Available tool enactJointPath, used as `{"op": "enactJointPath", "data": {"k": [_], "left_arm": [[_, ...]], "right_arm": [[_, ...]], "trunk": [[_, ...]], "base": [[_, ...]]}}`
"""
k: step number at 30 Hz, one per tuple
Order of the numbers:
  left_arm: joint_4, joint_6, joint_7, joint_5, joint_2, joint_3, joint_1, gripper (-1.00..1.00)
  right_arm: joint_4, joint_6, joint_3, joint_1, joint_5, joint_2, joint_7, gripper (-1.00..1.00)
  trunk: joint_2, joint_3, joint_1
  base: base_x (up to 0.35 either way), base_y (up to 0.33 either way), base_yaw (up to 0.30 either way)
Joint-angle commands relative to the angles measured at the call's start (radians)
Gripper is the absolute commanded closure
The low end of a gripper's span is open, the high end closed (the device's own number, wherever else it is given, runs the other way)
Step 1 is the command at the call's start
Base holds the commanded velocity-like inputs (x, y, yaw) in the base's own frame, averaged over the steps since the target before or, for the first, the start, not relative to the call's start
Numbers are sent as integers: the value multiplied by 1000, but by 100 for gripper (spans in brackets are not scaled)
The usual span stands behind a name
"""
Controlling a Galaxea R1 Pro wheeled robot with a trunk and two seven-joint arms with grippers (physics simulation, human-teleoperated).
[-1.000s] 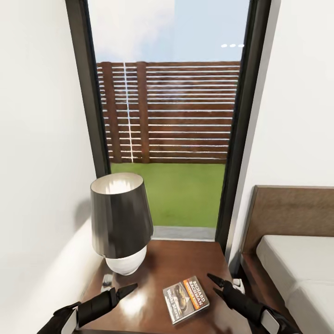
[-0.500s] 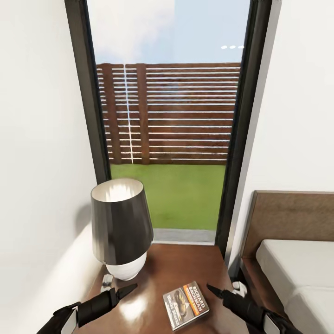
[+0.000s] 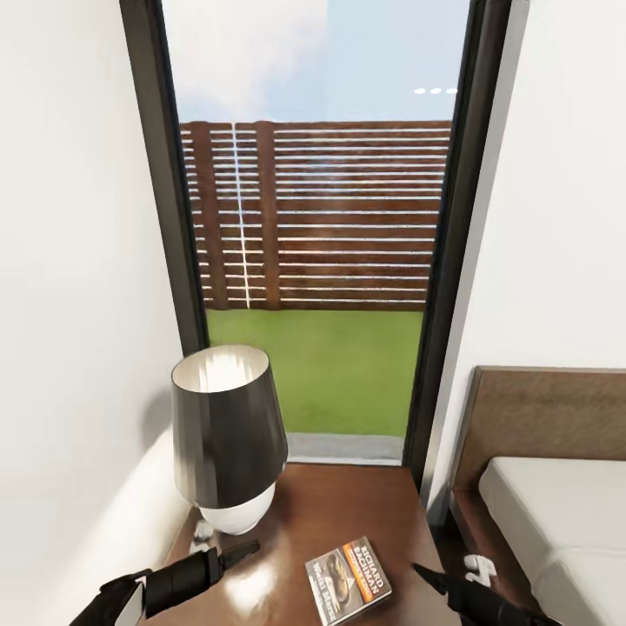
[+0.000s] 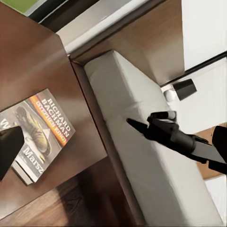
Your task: In the bedroom, move the book from the bed onto either nightstand, and place the two sandals side by side next to the bed.
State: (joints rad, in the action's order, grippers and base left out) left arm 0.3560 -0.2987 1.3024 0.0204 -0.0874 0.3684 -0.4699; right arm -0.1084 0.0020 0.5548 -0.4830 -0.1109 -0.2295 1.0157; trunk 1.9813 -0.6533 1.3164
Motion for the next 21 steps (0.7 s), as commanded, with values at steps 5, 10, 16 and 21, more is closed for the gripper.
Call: {"op": "enactJointPath", "data": {"k": [5,10,16,21], "left_arm": [[-85,108,-40,70,-5,6,1,-100],[-145,208,-184,81,-7,7,3,-100],[-156,223,-232,82,-4,6,3,-100],[-156,223,-234,82,-3,6,3,-100]], "right_arm": [[6,-19,8,4,-10,-14,3,-100],[8,-22,8,4,-10,-16,2,-100],[9,-23,9,4,-9,-16,0,-100],[9,-23,9,4,-9,-16,0,-100]], "trunk": [[-35,15,-19],[-70,30,-39],[-112,49,-62],[-147,65,-81]], "base": [[0,0,0],[0,0,0],[0,0,0],[0,0,0]]}}
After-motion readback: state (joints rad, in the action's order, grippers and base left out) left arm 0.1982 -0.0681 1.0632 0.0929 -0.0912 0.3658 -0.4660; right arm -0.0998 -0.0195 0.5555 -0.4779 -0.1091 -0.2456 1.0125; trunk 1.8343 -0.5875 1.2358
